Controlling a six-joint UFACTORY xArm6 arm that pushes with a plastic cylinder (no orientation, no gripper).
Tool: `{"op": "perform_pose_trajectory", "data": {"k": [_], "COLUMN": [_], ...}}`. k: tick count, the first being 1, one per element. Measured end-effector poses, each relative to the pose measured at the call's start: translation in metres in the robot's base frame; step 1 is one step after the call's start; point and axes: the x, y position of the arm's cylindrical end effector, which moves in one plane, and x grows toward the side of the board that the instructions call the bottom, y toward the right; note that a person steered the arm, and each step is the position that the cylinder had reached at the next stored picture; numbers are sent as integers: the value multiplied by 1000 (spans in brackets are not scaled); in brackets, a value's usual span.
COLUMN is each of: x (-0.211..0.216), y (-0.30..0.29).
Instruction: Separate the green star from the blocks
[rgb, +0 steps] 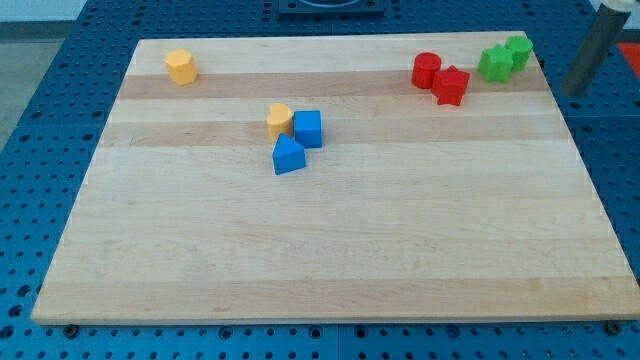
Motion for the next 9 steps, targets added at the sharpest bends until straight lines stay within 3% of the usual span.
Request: {"op": "perform_pose_trajectory", "data": {"k": [3,4,6,7,8,9], "x": [-113,-102,125,164,132,49], "y": [-15,-33,-62,-67,-46,-22]}}
